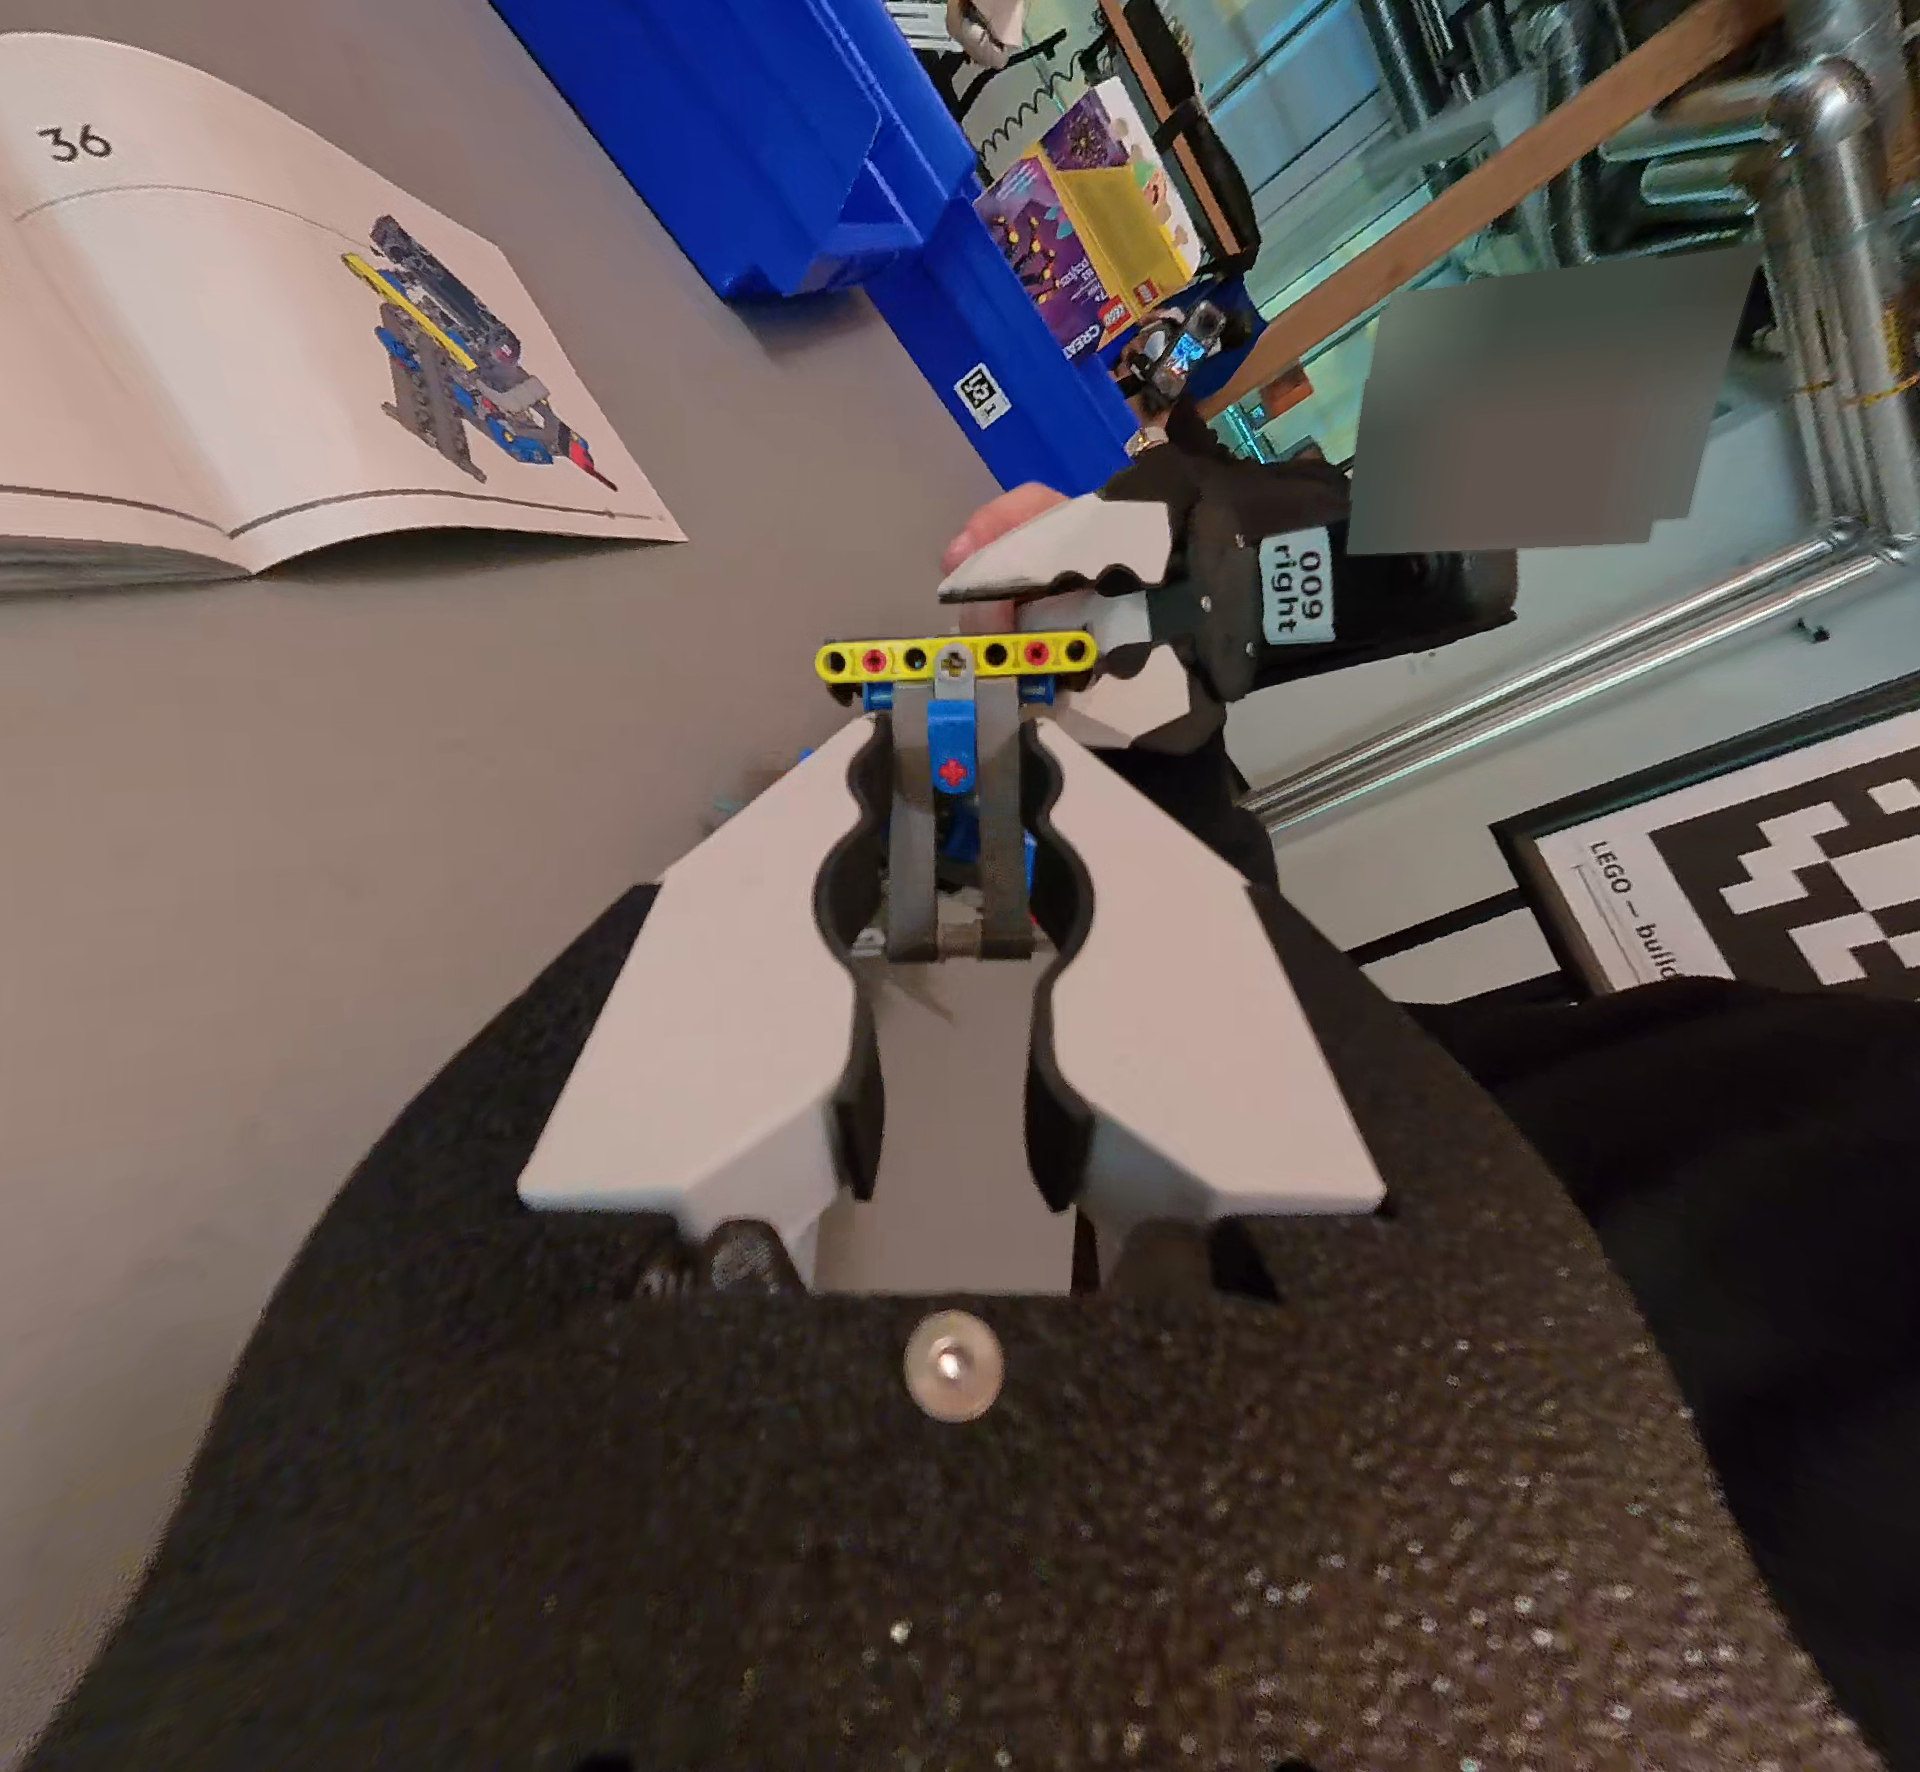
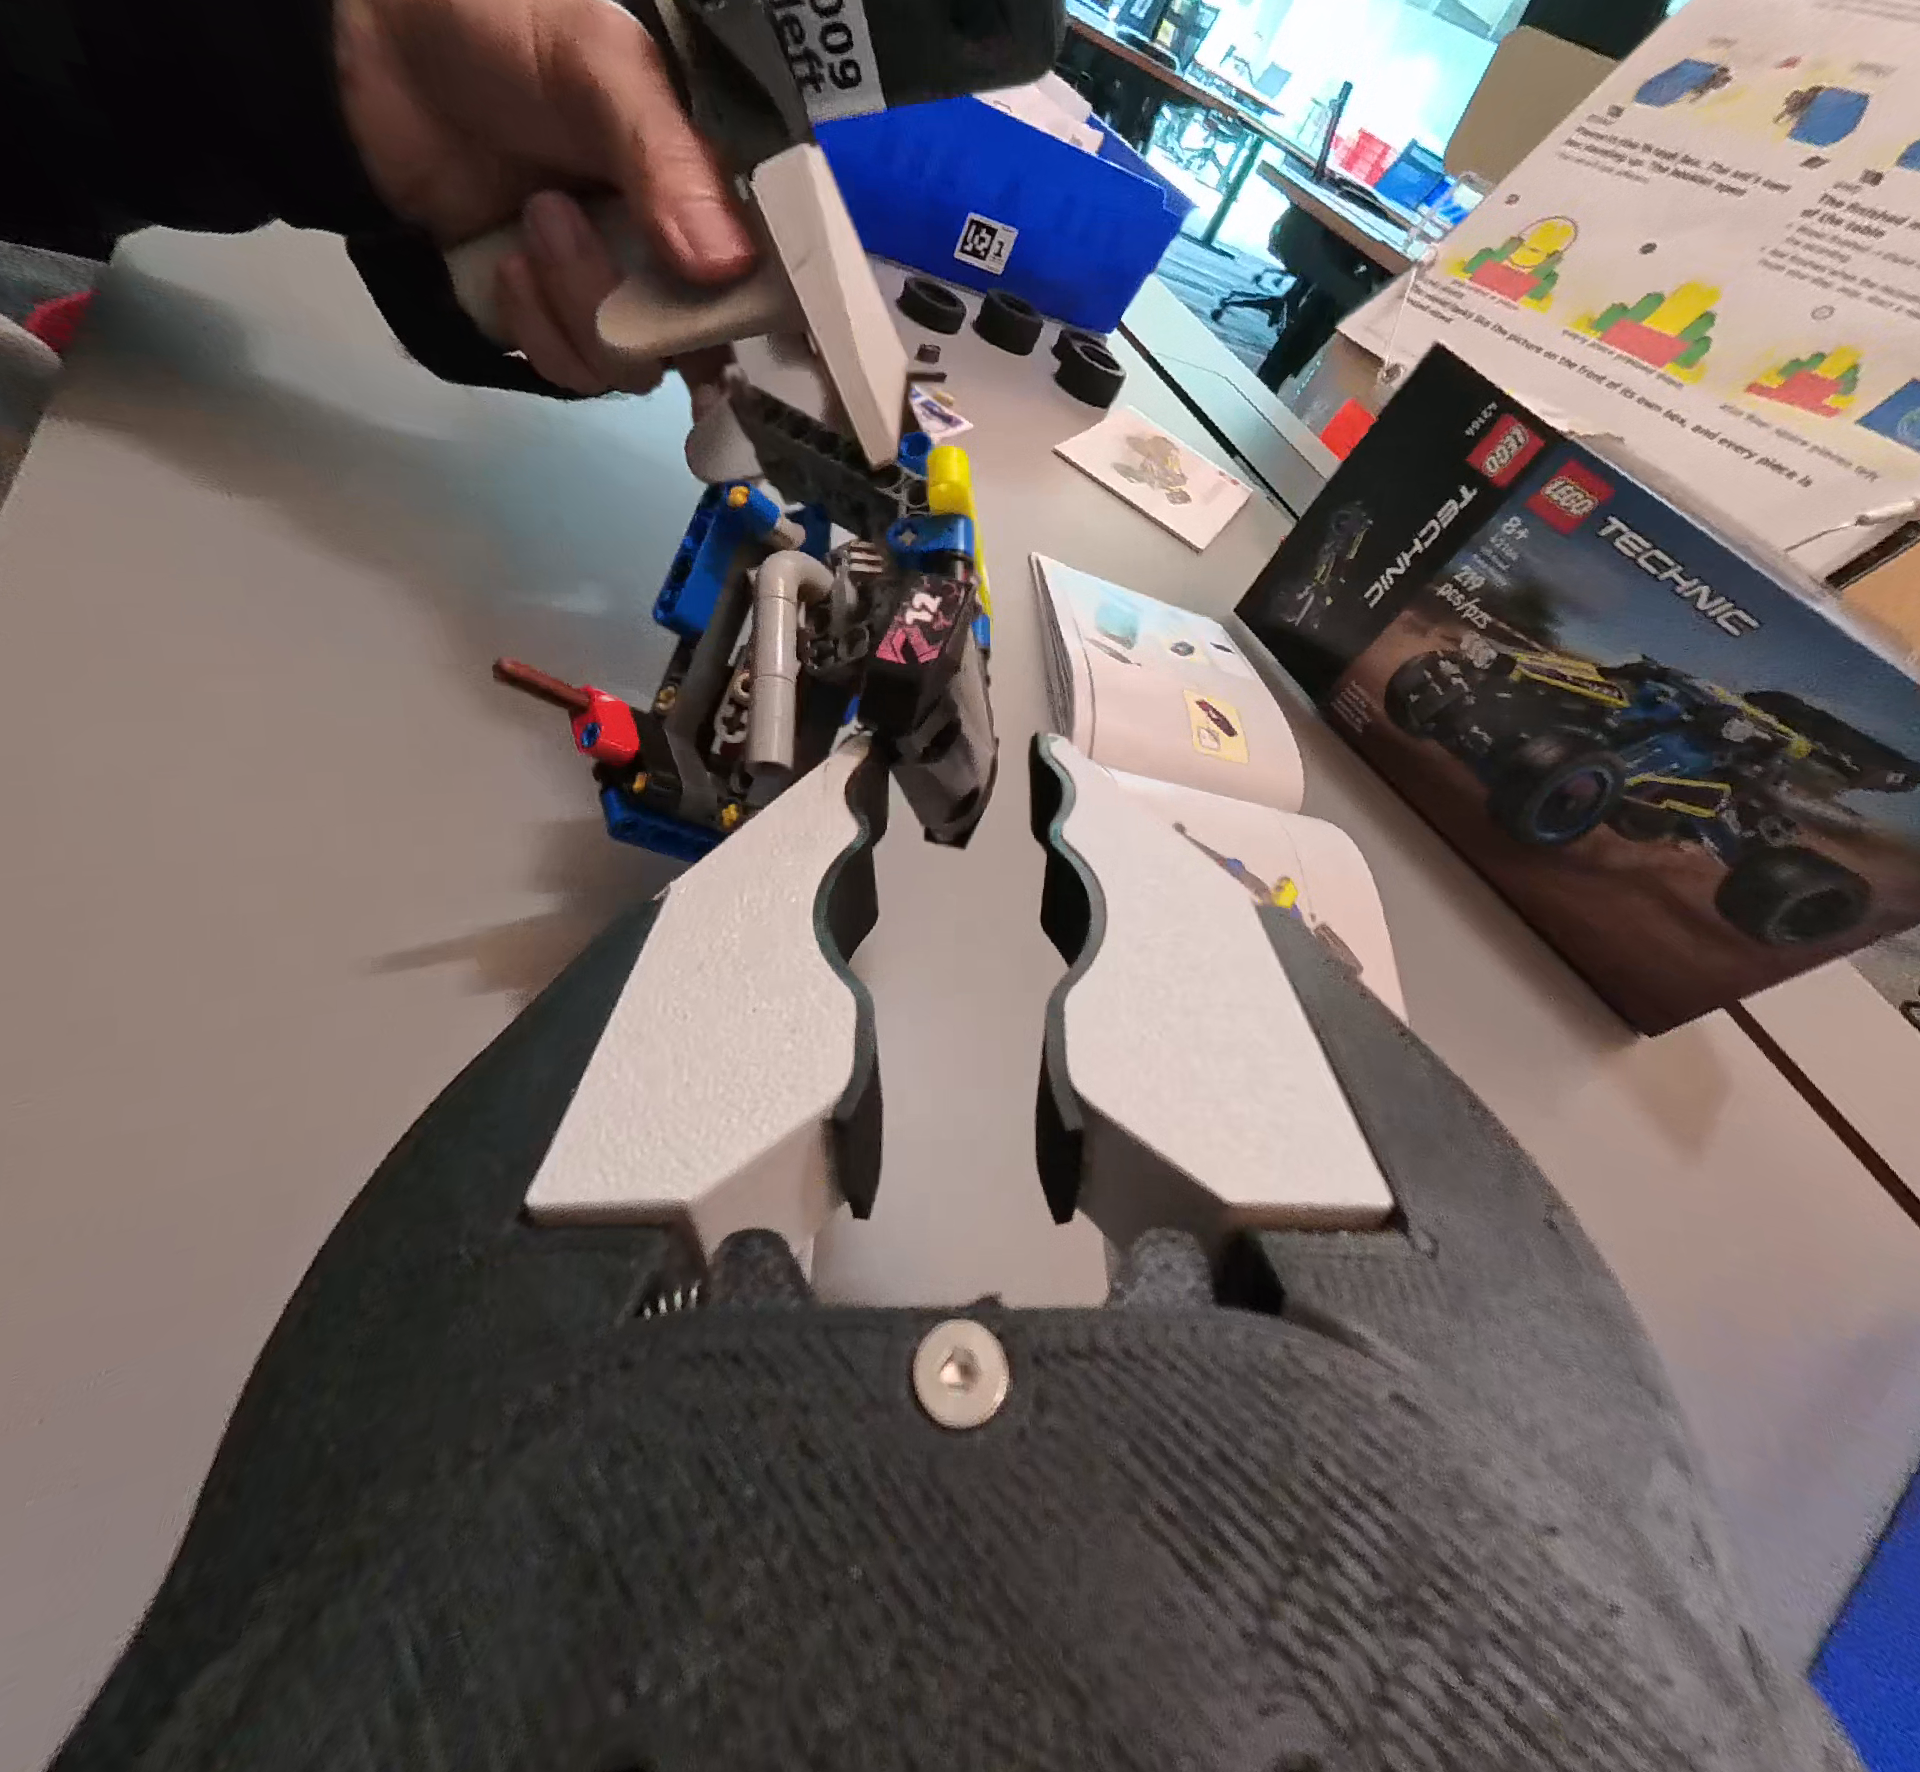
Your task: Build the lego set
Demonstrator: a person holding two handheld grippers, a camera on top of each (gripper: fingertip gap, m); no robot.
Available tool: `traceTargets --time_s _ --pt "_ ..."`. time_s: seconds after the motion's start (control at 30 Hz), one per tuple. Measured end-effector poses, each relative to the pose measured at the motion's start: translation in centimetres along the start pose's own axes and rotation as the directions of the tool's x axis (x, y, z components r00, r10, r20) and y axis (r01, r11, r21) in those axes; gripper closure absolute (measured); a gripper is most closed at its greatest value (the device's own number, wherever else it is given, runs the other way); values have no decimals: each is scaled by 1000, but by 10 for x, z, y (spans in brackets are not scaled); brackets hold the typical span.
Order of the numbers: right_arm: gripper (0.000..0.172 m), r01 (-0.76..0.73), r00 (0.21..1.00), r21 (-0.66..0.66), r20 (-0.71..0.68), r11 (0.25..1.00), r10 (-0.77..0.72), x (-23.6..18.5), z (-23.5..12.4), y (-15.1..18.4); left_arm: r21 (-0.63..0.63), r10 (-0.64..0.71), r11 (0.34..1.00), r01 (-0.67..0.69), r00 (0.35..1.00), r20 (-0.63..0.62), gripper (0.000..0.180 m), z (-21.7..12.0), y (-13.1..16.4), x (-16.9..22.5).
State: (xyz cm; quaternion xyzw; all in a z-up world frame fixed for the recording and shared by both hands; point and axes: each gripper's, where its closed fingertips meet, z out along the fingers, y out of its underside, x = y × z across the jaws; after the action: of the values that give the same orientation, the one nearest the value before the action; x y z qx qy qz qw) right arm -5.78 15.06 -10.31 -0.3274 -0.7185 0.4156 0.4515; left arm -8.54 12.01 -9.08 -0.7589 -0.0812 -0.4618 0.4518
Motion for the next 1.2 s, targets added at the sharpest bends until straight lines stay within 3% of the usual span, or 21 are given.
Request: traceTargets --time_s 0.1,0.2,0.27,0.47,0.57,0.7,0.8,0.9,1.07,1.2 --pt "163 13 997 39 -73 999 -11 5 1 -7 -44 -14 999 14 1000 -10 159 -1 7 0" --pt "163 -10 996 9 -90 1000 11 5 5 1 -93 24 995 -20 999 39 159 -1 14 -8" --pt "163 -25 995 -58 -93 998 20 3 11 15 -130 78 989 -65 992 101 159 0 17 -18" --pt "163 -101 986 -56 -140 993 92 13 16 16 -130 331 941 -313 931 155 156 -1 9 -27" --pt "163 -145 982 -58 -133 988 136 13 16 16 -170 544 839 -517 794 269 136 -6 -2 -32" --pt "165 -256 962 -93 -123 962 244 16 13 16 -209 761 642 -738 578 295 146 -1 -18 -6" --pt "165 -285 957 -143 -106 948 271 13 12 15 -277 840 532 -800 457 294 151 5 -26 4" --pt "165 -301 953 -182 -85 936 290 8 11 12 -370 871 491 -789 443 211 157 14 -22 6" --pt "165 -330 944 -199 -90 923 318 9 8 12 -569 910 366 -736 411 54 161 24 -8 -3" --pt "166 -372 928 -202 -105 906 357 12 6 17 -646 922 312 -697 386 29 165 33 -7 -15"
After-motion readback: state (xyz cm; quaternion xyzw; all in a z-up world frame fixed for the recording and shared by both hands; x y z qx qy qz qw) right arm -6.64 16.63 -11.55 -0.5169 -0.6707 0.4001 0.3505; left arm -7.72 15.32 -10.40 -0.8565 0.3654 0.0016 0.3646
